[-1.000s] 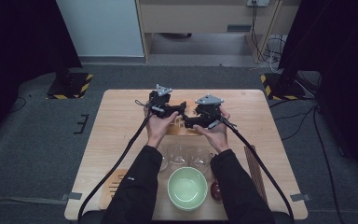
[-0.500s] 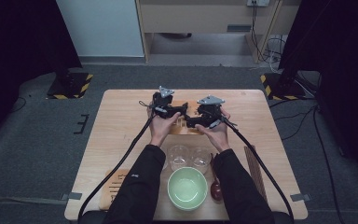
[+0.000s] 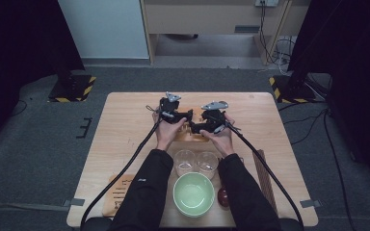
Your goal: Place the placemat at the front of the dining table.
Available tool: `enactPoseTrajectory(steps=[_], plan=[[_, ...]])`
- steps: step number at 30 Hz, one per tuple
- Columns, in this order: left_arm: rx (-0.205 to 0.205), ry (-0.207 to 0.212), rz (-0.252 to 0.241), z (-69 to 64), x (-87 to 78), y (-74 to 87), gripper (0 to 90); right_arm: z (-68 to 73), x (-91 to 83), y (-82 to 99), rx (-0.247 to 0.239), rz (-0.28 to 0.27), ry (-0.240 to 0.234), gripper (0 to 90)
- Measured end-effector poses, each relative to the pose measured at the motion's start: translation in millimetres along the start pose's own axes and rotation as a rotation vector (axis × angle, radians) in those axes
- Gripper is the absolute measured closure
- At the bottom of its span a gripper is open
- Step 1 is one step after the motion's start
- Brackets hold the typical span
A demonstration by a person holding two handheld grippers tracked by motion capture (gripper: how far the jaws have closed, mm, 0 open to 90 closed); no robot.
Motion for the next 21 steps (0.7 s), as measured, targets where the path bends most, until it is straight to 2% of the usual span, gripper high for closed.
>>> enactPoseTrajectory(steps=[21], plan=[[-0.02, 0.012, 0.034, 3.3, 16.5, 18.9, 17.3, -3.5, 16.8, 16.0, 0.012, 0.052, -0.003, 5.0]])
Point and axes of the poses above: each handheld gripper's, and its own axes: x roughly forward along the jaws, y roughly out of its underside, z roughly to its left, the point moved 9 cm from there along x, roughly forward along the jaws, and after that the axes turned 5 degrees about x, right-handed, at the moved point
